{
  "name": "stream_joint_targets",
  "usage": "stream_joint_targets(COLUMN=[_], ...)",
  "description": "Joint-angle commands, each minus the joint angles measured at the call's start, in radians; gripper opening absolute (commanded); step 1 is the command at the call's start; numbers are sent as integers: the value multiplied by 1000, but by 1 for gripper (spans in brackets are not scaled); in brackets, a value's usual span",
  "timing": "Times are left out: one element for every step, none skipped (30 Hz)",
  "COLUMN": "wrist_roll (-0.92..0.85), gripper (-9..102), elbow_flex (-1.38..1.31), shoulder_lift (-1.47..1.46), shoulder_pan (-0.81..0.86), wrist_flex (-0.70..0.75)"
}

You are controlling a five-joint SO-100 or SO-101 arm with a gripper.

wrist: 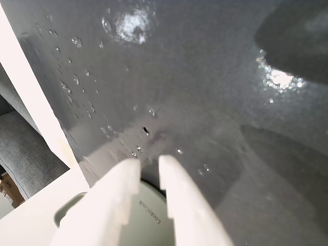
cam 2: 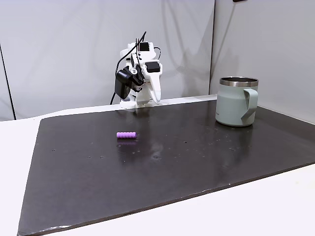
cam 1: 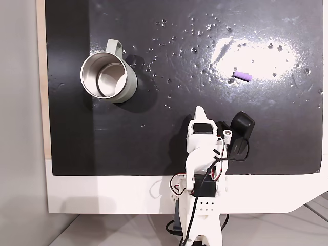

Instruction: Grasp a pengrip and put it in the cup.

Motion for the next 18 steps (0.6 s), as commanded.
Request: stream_joint_targets(wrist_roll=[-2, -2, -2, -2, -2, -2, -2, -2, -3, -8, -14, -18, -21, -25, -32, -35, -41, -43], gripper=[0, 0, 0, 0, 0, 0, 0, 0, 0, 0, 0, 0, 0, 0, 0, 0, 0, 0], elbow_flex=[-2, -2, -2, -2, -2, -2, -2, -2, -2, -2, -2, -2, -5, -20, -44, -77, -114, -153], shoulder_lift=[8, 8, 8, 8, 8, 8, 8, 8, 8, 8, 8, 8, 8, 8, 8, 8, 8, 0], shoulder_pan=[-2, -2, -2, -2, -2, -2, -2, -2, -2, -5, -11, -17, -18, -17, -14, -11, -11, -12], wrist_flex=[-32, -32, -32, -32, -32, -32, -32, -32, -32, -32, -34, -37, -37, -34, -25, -14, 0, 15])
